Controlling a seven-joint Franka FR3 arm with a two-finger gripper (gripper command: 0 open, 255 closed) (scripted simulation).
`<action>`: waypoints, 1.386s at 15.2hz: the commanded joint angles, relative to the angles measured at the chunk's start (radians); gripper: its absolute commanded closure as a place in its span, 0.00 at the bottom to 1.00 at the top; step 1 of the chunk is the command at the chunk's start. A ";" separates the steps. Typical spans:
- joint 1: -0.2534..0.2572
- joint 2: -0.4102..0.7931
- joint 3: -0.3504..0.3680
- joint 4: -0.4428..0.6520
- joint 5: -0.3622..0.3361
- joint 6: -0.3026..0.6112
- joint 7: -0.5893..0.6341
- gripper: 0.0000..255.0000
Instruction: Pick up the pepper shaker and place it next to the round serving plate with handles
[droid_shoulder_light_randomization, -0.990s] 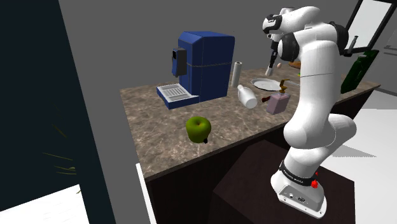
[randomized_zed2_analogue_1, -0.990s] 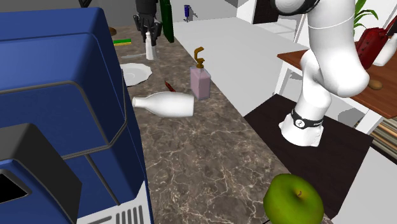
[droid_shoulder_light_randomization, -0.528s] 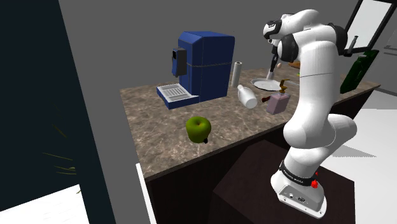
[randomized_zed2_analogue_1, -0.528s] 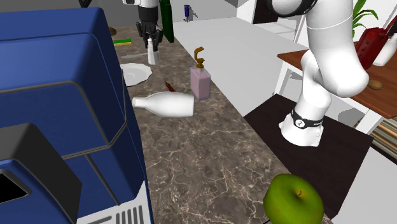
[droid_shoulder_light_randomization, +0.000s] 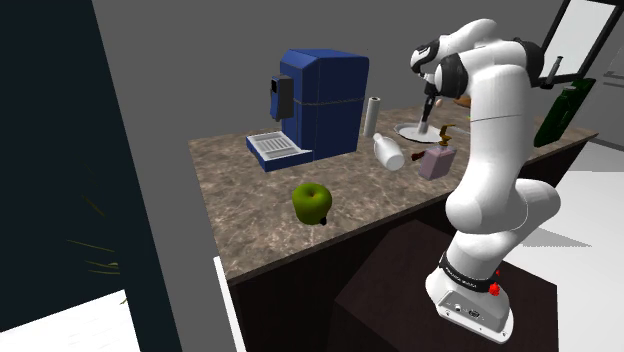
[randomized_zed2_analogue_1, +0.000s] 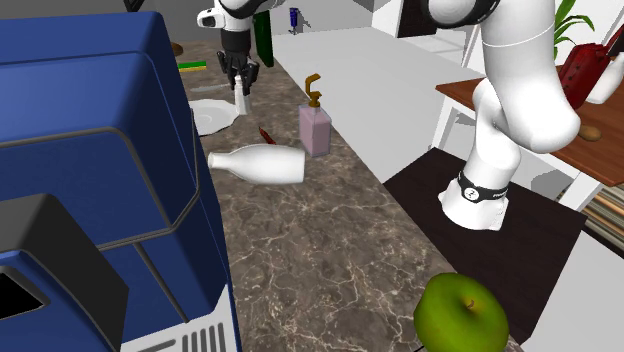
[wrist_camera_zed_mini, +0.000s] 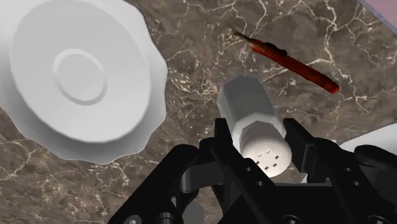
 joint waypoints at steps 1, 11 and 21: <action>0.002 0.004 0.002 -0.021 0.003 0.025 -0.002 1.00; 0.004 0.037 0.016 -0.109 0.026 0.141 -0.018 1.00; 0.001 0.067 0.028 -0.150 0.045 0.209 -0.030 1.00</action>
